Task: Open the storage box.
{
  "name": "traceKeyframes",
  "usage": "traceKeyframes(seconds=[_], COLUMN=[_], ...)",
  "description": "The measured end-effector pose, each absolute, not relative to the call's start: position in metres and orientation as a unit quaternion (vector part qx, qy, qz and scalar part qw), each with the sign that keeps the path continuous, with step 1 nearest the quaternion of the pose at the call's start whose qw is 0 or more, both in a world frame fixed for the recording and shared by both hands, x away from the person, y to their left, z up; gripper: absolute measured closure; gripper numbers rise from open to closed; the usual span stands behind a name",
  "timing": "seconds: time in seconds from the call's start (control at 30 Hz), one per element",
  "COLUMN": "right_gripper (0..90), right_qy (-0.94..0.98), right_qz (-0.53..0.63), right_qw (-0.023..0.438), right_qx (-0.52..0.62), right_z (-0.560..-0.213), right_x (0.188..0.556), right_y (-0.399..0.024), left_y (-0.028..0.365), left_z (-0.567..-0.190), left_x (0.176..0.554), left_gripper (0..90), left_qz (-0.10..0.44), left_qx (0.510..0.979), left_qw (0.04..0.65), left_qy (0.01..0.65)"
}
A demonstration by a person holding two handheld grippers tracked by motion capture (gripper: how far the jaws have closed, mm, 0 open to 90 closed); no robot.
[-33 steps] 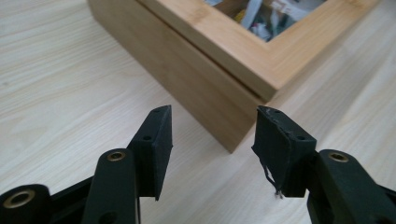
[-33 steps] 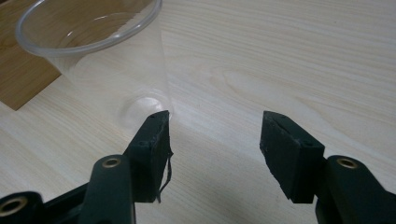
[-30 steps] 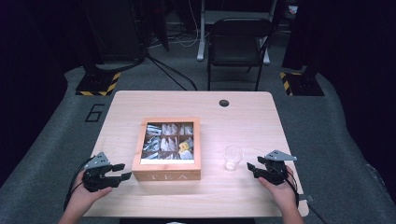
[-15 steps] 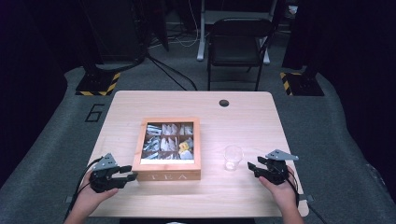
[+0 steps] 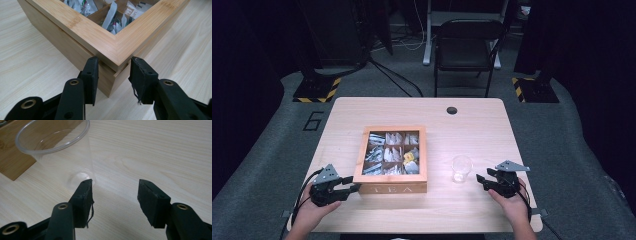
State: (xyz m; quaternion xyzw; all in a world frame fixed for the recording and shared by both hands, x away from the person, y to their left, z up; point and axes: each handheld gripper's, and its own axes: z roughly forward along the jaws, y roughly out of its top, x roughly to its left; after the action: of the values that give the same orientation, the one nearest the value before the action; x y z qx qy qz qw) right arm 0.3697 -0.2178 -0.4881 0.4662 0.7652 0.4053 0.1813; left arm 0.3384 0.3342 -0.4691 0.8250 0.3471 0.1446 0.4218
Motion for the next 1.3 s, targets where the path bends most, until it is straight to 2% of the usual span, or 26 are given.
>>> traceKeyframes(seconds=[0.13,0.43,0.57,0.73,1.0,1.3], right_gripper=[45.8,46.6,47.9,52.1,52.8,52.0], right_qy=[0.763,0.766,0.766,0.779,0.799,0.823], right_qz=[0.41,0.416,0.43,0.441,0.457,0.448], right_qw=[0.172,0.192,0.175,0.169,0.163,0.134], right_qx=[0.47,0.45,0.445,0.413,0.356,0.321], right_z=[-0.485,-0.464,-0.452,-0.432,-0.408,-0.417], right_x=[0.369,0.363,0.358,0.35,0.339,0.34], right_y=[-0.217,-0.214,-0.209,-0.192,-0.155,-0.121], left_y=[0.334,0.335,0.336,0.335,0.337,0.336], left_z=[-0.469,-0.466,-0.464,-0.461,-0.452,-0.447], left_x=[0.339,0.339,0.339,0.339,0.339,0.339], left_gripper=[59.3,59.1,59.1,59.1,59.0,59.0], left_qz=[0.144,0.133,0.128,0.129,0.129,0.13], left_qx=[0.825,0.821,0.819,0.814,0.8,0.801], left_qw=[0.421,0.426,0.43,0.435,0.453,0.449], left_qy=[0.348,0.357,0.358,0.363,0.37,0.375])
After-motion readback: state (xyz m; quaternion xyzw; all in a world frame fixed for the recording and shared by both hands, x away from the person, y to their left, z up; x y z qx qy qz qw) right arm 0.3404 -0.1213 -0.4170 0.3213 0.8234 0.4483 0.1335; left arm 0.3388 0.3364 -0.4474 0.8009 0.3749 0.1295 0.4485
